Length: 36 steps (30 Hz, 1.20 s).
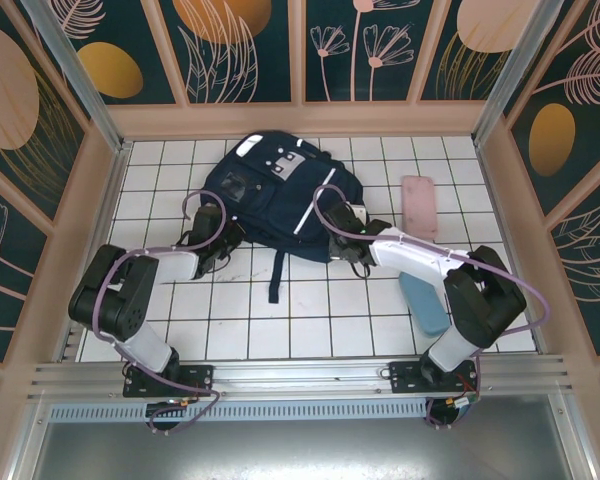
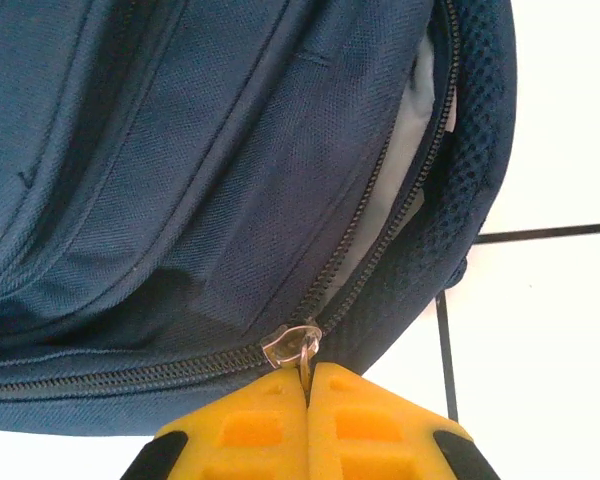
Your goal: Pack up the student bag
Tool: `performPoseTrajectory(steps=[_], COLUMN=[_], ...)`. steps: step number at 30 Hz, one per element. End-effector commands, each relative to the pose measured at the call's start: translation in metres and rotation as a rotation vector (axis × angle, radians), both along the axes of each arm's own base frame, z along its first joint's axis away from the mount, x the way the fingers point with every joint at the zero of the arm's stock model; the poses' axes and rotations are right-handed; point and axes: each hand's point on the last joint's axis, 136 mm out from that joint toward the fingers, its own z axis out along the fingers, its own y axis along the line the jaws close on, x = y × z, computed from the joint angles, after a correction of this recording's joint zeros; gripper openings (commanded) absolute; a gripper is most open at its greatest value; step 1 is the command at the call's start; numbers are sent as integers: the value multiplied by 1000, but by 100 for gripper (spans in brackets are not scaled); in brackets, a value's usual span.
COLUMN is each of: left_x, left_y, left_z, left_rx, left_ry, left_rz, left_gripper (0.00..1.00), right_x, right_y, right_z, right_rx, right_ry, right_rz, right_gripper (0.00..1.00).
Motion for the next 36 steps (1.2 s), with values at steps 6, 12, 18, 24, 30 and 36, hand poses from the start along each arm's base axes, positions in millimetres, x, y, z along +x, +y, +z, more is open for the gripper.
performPoseTrajectory(steps=[6,12,18,24,30,36], left_x=[26,-16,-56,-71,-73,-66], left_y=[46,64,39,9,-1,-17], left_z=[27,42,50,63,60,52], left_rx=[151,178,-59,-333,-434,-487], left_ry=[-62,-23,-24,-26,20,49], left_rz=[130,168,94,40,66,43], left_gripper=[43,74,76,76,76,66], right_x=[-19,-18,-8,-6,-20,-37], right_y=[74,136,196,222,220,217], right_z=[20,41,61,62,56,51], right_rx=[203,385,478,510,507,495], right_ry=[32,12,-25,-17,8,36], right_rz=[283,415,540,595,609,635], right_gripper=[0,0,0,0,0,0])
